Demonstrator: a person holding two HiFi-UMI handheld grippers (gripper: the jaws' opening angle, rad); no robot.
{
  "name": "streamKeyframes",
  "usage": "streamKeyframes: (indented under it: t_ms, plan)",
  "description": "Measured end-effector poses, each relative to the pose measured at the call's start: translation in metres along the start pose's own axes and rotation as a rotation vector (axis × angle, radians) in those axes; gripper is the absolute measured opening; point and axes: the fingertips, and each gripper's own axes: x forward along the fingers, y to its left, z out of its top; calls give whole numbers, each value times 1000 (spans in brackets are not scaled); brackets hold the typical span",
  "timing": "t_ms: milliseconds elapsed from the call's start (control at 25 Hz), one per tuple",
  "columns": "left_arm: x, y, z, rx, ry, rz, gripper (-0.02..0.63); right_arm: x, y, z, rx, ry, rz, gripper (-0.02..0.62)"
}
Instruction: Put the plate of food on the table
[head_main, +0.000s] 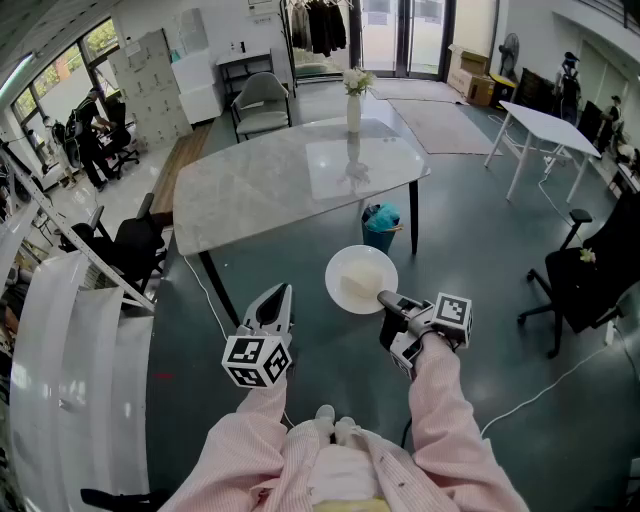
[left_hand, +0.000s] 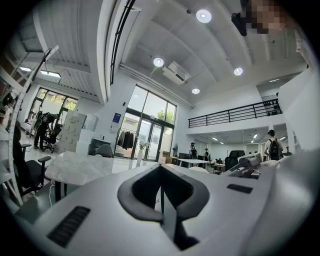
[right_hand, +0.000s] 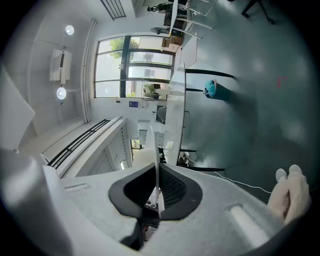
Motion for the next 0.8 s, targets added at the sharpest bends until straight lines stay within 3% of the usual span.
streamKeyframes:
  t_ms: [800]
  plan:
    - [12, -29, -16, -17, 17, -25, -9, -27, -17, 7, 29, -4, -27, 17]
